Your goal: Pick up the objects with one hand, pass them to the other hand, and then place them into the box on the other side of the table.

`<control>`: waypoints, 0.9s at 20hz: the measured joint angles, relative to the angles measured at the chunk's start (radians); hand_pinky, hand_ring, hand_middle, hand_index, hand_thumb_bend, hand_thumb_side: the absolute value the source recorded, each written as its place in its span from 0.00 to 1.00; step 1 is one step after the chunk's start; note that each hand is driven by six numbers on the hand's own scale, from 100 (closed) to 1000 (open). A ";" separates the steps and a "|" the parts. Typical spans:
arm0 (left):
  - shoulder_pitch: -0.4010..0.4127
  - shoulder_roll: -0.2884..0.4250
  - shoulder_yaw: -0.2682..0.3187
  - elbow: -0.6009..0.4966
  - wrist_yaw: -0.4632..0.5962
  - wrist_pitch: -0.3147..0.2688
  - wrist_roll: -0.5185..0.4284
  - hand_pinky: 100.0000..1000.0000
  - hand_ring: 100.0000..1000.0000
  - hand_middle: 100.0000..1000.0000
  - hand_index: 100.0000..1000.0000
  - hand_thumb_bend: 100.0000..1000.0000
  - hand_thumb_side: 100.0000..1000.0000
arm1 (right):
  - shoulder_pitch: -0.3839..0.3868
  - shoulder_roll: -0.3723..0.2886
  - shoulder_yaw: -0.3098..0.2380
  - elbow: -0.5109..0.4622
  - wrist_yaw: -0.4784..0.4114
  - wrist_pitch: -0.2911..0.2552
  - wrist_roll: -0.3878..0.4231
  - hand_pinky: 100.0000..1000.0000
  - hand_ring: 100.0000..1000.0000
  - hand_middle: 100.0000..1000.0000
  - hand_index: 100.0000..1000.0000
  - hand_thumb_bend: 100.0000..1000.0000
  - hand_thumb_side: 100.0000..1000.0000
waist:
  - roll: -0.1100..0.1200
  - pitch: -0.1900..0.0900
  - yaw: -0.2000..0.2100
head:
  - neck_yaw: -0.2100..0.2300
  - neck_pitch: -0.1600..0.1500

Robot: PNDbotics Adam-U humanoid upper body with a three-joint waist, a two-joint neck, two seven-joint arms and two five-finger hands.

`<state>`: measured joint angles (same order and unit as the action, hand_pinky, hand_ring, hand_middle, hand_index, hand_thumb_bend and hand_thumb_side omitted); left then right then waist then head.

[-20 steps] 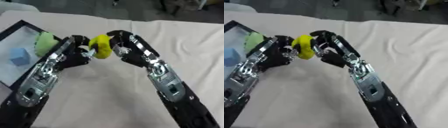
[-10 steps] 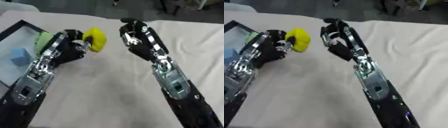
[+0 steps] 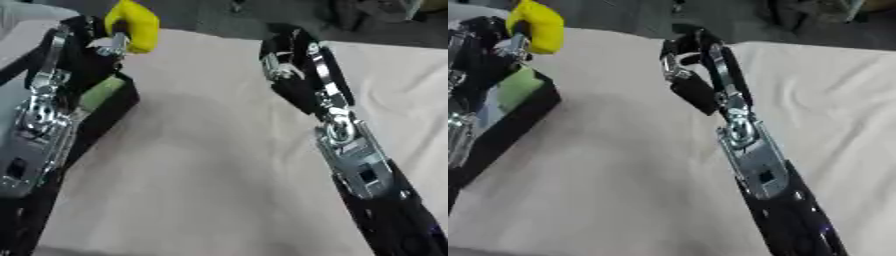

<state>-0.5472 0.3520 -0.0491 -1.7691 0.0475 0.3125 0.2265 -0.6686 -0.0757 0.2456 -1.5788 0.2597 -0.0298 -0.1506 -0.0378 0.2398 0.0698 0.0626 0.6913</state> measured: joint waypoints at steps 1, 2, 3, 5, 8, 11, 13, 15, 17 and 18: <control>0.002 0.000 0.014 0.001 -0.006 0.006 0.012 0.54 0.71 0.49 0.20 0.00 0.15 | 0.000 0.000 -0.002 0.000 0.001 0.000 -0.004 0.62 0.67 0.55 0.78 0.00 0.49 | 0.000 0.000 0.001 | 0.012 0.000; 0.003 0.000 0.025 0.003 -0.012 0.011 0.021 0.54 0.71 0.49 0.20 0.00 0.15 | 0.000 0.000 -0.004 -0.001 0.002 0.001 -0.006 0.62 0.67 0.55 0.78 0.00 0.49 | 0.000 0.000 0.001 | 0.020 0.000; 0.003 0.000 0.033 0.003 -0.017 0.016 0.029 0.55 0.71 0.49 0.19 0.00 0.15 | 0.000 0.000 -0.004 -0.002 0.002 0.001 -0.009 0.62 0.67 0.55 0.77 0.00 0.48 | 0.000 0.000 0.002 | 0.029 -0.001; 0.005 -0.001 0.056 0.015 -0.029 0.028 0.050 0.55 0.71 0.49 0.19 0.00 0.15 | 0.000 -0.001 -0.006 -0.003 0.005 0.001 -0.014 0.62 0.67 0.55 0.77 0.00 0.48 | 0.000 0.000 0.004 | 0.052 -0.009; 0.007 -0.002 0.089 0.038 -0.046 0.048 0.080 0.55 0.71 0.49 0.19 0.00 0.15 | 0.000 -0.001 -0.011 -0.005 0.010 0.002 -0.021 0.62 0.66 0.55 0.77 0.00 0.48 | 0.000 0.000 0.004 | 0.080 -0.019; 0.009 -0.009 0.123 0.058 -0.066 0.071 0.112 0.55 0.71 0.49 0.20 0.00 0.15 | 0.000 -0.002 -0.011 -0.006 0.013 0.003 -0.027 0.62 0.66 0.54 0.77 0.00 0.47 | 0.000 0.000 0.006 | 0.097 -0.027; 0.010 -0.010 0.144 0.068 -0.082 0.086 0.133 0.55 0.71 0.49 0.20 0.00 0.16 | 0.001 -0.002 -0.011 -0.006 0.014 0.003 -0.030 0.62 0.66 0.54 0.77 0.00 0.48 | 0.000 0.000 0.007 | 0.104 -0.030; 0.010 -0.010 0.164 0.077 -0.099 0.101 0.156 0.55 0.71 0.49 0.20 0.00 0.16 | 0.001 -0.004 -0.014 -0.006 0.015 0.004 -0.033 0.62 0.66 0.54 0.77 0.00 0.47 | 0.000 0.000 0.010 | 0.108 -0.031; 0.010 -0.010 0.182 0.084 -0.115 0.117 0.179 0.55 0.71 0.49 0.20 0.00 0.14 | 0.001 -0.008 -0.017 -0.006 0.016 0.004 -0.035 0.62 0.66 0.54 0.77 0.00 0.47 | 0.000 0.000 0.012 | 0.112 -0.031; 0.010 -0.011 0.189 0.087 -0.122 0.127 0.191 0.55 0.72 0.50 0.20 0.00 0.14 | 0.001 -0.008 -0.017 -0.006 0.017 0.004 -0.035 0.62 0.66 0.54 0.77 0.00 0.47 | 0.000 0.000 0.012 | 0.114 -0.031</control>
<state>-0.5374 0.3411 0.1402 -1.6818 -0.0748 0.4393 0.4175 -0.6678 -0.0840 0.2288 -1.5848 0.2763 -0.0257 -0.1860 -0.0378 0.2398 0.0817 0.1764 0.6604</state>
